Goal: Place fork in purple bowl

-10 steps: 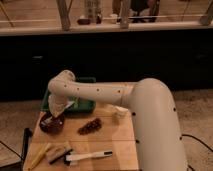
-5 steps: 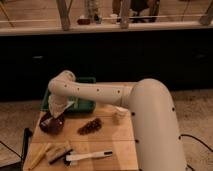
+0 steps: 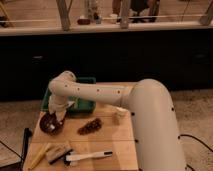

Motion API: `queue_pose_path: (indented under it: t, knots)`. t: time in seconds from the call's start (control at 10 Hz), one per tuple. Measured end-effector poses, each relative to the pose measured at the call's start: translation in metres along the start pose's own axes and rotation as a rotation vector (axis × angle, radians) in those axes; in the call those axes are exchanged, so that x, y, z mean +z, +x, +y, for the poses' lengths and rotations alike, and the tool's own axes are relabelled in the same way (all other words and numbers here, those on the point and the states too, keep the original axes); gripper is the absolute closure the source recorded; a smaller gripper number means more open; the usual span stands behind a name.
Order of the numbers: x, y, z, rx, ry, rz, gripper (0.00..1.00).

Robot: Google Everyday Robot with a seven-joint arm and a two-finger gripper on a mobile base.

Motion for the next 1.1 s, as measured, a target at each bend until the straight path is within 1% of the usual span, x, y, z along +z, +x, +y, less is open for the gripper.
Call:
queue_pose_path:
  t: [1.1]
  knots:
    - [-0.0012,0.0049,0.0004,0.0,-0.007,-0.018,0.2]
